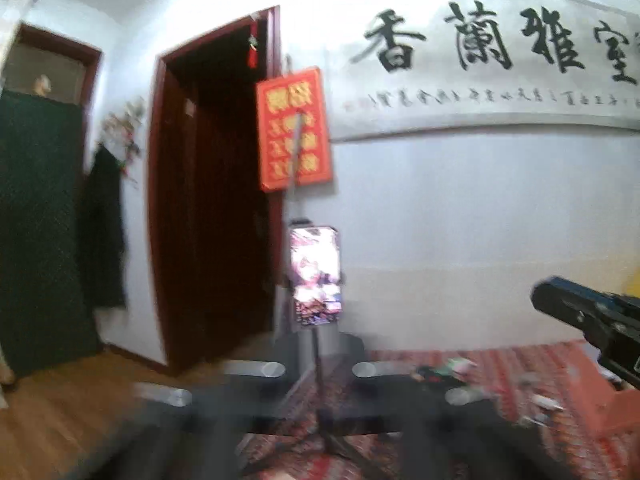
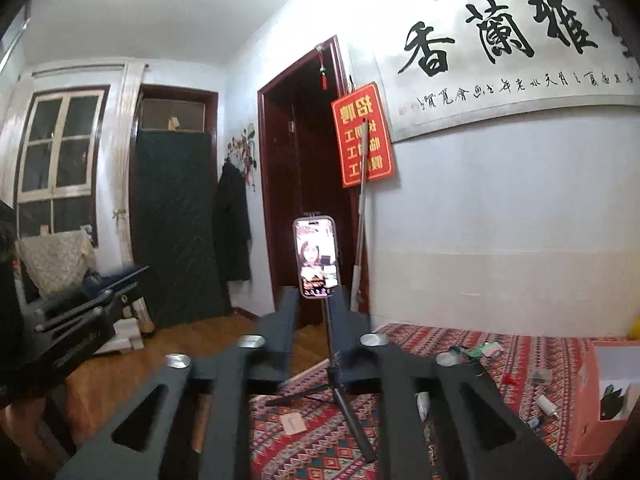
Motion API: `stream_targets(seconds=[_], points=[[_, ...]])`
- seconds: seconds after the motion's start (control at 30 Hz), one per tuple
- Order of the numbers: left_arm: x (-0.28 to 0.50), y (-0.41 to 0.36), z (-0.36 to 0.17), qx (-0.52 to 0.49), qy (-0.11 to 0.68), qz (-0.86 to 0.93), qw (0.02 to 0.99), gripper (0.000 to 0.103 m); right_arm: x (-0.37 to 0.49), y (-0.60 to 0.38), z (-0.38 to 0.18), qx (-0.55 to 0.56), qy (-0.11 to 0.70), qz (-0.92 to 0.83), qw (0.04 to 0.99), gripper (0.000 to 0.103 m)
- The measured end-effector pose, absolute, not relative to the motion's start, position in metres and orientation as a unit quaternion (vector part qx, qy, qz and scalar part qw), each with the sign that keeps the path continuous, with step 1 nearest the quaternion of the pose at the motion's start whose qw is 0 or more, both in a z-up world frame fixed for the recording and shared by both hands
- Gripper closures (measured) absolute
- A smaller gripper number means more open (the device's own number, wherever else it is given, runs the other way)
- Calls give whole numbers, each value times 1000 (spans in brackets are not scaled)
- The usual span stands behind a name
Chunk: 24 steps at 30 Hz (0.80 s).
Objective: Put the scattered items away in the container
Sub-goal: 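Swing both open tools away and back over the scattered items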
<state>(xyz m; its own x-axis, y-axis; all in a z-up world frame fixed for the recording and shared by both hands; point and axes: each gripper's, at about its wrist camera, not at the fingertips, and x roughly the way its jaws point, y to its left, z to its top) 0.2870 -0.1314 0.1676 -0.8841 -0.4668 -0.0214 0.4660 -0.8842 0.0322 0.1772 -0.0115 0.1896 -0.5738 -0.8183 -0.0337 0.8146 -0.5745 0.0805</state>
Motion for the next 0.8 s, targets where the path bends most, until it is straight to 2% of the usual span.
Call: stream_targets(seconds=[0.1, 0.13, 0.17, 0.2, 0.23, 0.33, 0.37, 0.4, 0.43, 0.47, 0.5, 0.53, 0.6, 0.63, 0.67, 0.7, 0.73, 0.77, 0.8], points=[[285, -135, 167, 13, -2, -973, 232, 95, 179, -3, 195, 34, -36, -886, 461, 88], [285, -136, 167, 13, 2, -973, 229, 72, 180, 0, 197, 34, -38, -886, 461, 72], [284, -137, 166, 13, 5, -974, 226, 28, 181, 3, 199, 35, -41, -886, 461, 37], [284, -138, 166, 13, 9, -975, 223, 10, 183, 5, 199, 32, -47, -886, 461, 17], [283, -139, 166, 12, 13, -975, 220, 0, 185, 7, 199, 25, -59, -888, 456, 1], [286, -135, 166, -7, 6, -974, 228, 0, 182, 15, 194, 10, -62, -890, 451, 0], [288, -132, 168, -14, -3, -972, 233, 3, 183, 14, 195, 7, -60, -891, 450, 5], [287, -130, 169, -14, -10, -973, 229, 13, 183, 16, 195, 8, -59, -890, 451, 11], [283, -130, 170, -1, -10, -976, 216, 71, 183, 14, 196, 14, -56, -887, 458, 31], [278, -132, 170, 19, -6, -979, 201, 97, 183, 14, 195, 19, -53, -883, 466, 68], [273, -133, 169, 34, -3, -981, 189, 102, 181, 11, 197, 26, -47, -877, 478, 89], [268, -134, 168, 42, -3, -982, 186, 102, 180, 9, 196, 31, -40, -872, 486, 103], [264, -133, 165, 44, -1, -981, 189, 102, 180, 7, 193, 26, -35, -872, 487, 103], [266, -134, 165, 38, 6, -981, 190, 96, 180, 6, 191, 24, -33, -872, 487, 103], [269, -135, 165, 31, 13, -981, 193, 72, 180, 5, 190, 23, -32, -874, 484, 100], [272, -135, 166, 20, 17, -980, 197, 51, 180, 4, 188, 22, -32, -876, 481, 96], [275, -135, 167, 7, 19, -979, 202, 13, 180, 5, 187, 21, -33, -878, 477, 73], [279, -135, 168, -6, 21, -978, 207, 0, 180, 6, 186, 21, -34, -880, 473, 23], [282, -135, 168, -19, 19, -977, 213, 0, 178, 7, 185, 18, -43, -880, 472, 2]])
